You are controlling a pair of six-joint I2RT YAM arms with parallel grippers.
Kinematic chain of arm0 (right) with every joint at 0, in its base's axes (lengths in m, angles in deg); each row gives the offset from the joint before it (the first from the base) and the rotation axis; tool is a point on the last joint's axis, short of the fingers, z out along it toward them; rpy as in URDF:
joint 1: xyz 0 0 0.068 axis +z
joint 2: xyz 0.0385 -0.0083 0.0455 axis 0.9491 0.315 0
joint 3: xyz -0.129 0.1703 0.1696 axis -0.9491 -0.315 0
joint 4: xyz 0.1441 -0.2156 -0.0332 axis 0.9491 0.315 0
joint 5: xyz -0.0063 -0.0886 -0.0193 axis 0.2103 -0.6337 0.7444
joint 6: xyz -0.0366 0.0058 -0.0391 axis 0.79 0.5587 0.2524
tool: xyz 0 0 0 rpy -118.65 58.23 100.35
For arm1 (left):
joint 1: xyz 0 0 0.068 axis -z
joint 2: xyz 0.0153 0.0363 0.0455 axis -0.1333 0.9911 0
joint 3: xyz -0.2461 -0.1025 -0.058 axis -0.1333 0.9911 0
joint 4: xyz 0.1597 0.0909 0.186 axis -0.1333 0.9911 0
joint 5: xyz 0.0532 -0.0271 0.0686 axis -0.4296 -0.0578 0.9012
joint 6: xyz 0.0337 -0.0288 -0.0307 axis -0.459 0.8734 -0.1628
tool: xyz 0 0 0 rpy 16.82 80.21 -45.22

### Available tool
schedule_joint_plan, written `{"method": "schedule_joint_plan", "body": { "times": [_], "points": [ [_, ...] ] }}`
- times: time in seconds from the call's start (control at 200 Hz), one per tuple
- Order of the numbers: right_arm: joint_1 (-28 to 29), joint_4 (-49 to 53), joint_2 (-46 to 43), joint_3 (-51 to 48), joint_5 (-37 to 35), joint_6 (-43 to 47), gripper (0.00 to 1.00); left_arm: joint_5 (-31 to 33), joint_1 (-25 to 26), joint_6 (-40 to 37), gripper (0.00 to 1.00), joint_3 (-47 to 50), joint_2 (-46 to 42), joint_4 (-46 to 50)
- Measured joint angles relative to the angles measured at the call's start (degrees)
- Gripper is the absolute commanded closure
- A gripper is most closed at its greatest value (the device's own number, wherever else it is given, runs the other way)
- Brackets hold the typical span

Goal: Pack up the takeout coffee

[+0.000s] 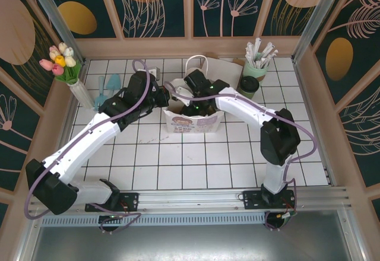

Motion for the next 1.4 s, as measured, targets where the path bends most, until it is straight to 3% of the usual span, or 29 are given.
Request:
{"method": "schedule_joint_plan", "body": {
  "times": [0.165, 0.21, 0.285, 0.841, 1.401],
  "points": [
    [-0.35, 2.45, 0.44, 3.52, 0.42, 1.79, 0.78, -0.17, -0.11, -0.02, 1.0, -1.03, 0.87, 0.15],
    [-0.35, 2.82, 0.44, 3.54, 0.39, 2.56, 0.9, -0.17, -0.15, -0.04, 1.0, -1.18, 0.94, 0.33],
    [-0.37, 3.76, 0.63, 3.54, -0.13, 3.98, 1.0, -0.22, -0.2, -0.02, 1.0, -1.66, 1.38, 0.79],
    [-1.6, 4.35, 4.17, -1.42, -4.26, 16.92, 1.0, -1.05, -0.22, 0.0, 1.0, -2.47, 2.6, 2.89],
    [-1.64, 2.54, 7.43, -1.6, -7.13, 19.93, 1.0, -1.07, -1.29, 1.36, 1.0, -3.23, 4.26, 3.28]
  ]
}}
